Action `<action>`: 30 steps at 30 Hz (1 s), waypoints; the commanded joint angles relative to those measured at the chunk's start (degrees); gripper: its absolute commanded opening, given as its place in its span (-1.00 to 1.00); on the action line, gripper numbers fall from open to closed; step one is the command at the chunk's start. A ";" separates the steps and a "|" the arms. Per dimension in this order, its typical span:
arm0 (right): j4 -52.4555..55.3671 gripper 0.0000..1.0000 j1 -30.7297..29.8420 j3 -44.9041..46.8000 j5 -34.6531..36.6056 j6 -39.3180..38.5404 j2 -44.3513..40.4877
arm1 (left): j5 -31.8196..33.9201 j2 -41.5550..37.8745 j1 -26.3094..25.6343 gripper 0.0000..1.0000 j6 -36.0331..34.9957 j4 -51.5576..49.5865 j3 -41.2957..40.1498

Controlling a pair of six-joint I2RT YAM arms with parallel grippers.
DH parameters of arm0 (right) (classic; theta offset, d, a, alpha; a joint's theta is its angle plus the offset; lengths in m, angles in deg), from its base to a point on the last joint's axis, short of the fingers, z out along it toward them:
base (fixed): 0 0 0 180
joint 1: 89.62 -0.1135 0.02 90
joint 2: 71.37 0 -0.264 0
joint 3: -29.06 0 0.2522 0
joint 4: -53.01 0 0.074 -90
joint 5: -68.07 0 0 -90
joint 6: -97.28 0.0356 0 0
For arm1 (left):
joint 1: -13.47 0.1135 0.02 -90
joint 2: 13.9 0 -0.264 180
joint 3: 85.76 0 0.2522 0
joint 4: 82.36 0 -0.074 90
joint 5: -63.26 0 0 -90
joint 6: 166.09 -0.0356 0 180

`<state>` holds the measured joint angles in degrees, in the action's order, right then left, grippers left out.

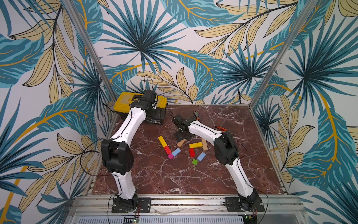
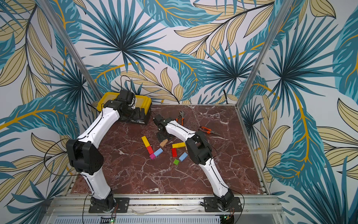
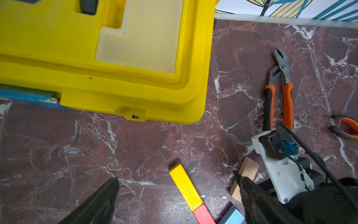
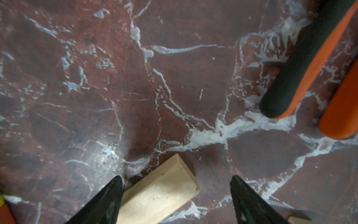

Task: Assemble the letter v with building blocks
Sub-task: Assemble the building block at the center of the board.

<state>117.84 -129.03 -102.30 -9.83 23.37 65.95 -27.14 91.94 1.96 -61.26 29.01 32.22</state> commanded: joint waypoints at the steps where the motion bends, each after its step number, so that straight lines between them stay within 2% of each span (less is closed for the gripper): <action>1: 0.97 0.76 -0.56 -0.46 1.16 0.61 0.95 | 0.68 -0.55 1.31 0.99 -0.08 0.38 -0.87; 30: -0.91 0.76 -0.76 6.36 1.75 3.01 -2.27 | -0.02 -0.64 1.45 0.99 -0.25 0.39 -0.95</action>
<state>114.98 -129.43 -98.54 -8.65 25.52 64.40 -27.01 91.94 3.08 -61.26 29.01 31.83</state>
